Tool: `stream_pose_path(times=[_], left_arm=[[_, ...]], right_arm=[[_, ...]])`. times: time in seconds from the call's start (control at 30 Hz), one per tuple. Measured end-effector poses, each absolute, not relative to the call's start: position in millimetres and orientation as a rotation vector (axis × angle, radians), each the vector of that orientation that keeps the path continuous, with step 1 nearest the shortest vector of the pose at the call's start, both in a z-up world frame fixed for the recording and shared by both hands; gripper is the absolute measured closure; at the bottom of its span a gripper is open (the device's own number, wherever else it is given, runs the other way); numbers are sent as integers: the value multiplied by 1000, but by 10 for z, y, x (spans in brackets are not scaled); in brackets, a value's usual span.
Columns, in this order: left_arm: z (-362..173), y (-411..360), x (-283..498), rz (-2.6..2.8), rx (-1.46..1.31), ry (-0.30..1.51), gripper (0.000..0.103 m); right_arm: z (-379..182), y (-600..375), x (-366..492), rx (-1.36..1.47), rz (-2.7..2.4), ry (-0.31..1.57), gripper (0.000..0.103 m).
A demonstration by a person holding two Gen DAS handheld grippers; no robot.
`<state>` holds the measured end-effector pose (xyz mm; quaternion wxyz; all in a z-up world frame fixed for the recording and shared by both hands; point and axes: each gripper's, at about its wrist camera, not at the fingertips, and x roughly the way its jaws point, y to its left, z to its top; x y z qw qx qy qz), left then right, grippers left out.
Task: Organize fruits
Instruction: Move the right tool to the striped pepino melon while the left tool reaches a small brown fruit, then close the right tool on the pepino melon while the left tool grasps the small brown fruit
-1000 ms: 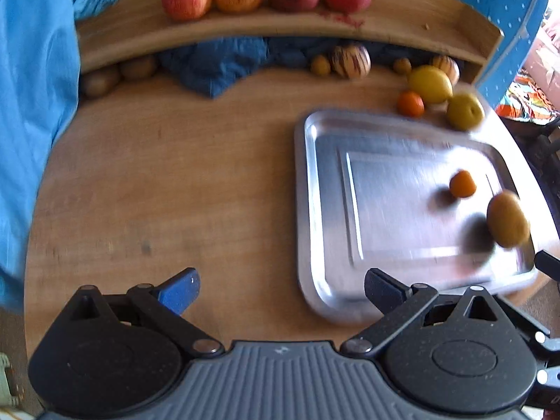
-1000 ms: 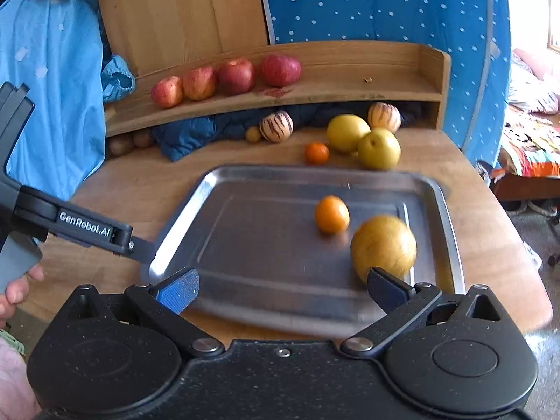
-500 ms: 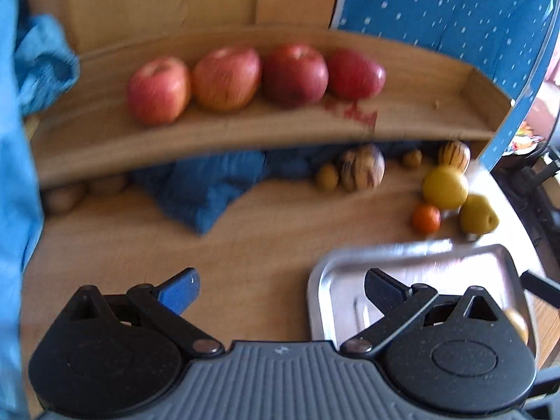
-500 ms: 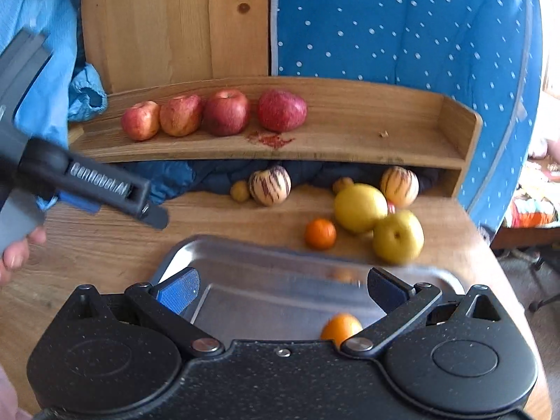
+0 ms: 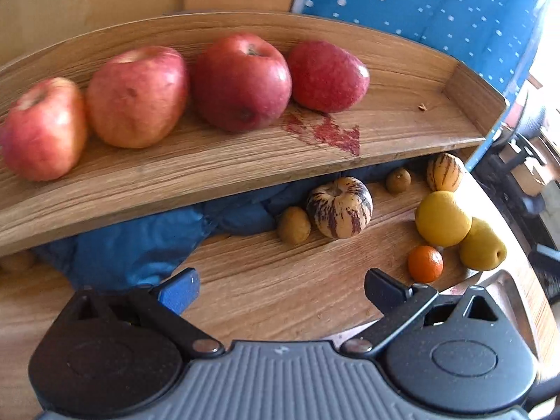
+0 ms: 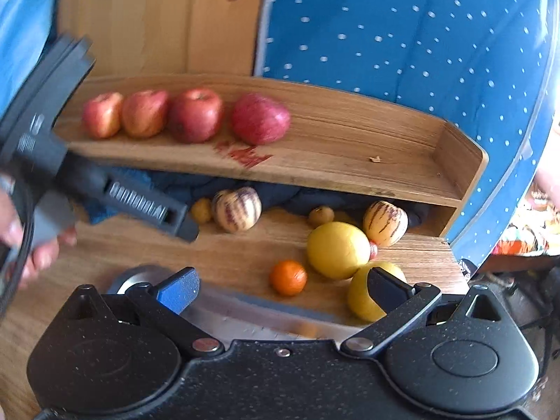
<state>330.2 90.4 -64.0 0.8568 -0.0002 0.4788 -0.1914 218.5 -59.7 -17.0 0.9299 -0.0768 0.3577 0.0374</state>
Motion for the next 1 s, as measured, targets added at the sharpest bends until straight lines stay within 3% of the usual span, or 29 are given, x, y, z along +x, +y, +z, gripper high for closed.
stream_pose_path(times=[0.3, 0.53, 0.83, 1.0], left_arm=[[-758, 766, 3289, -556, 115, 918, 6], [-849, 689, 3383, -581, 164, 888, 22], [-913, 634, 3464, -560, 174, 849, 28], [-909, 628, 3448, -542, 184, 829, 40]], right_arm=[[-40, -786, 2720, -29, 116, 789, 2], [-296, -599, 3148, -73, 197, 859, 19], [-448, -532, 3416, -14, 245, 893, 30], [-505, -508, 3536, 4, 268, 913, 38]])
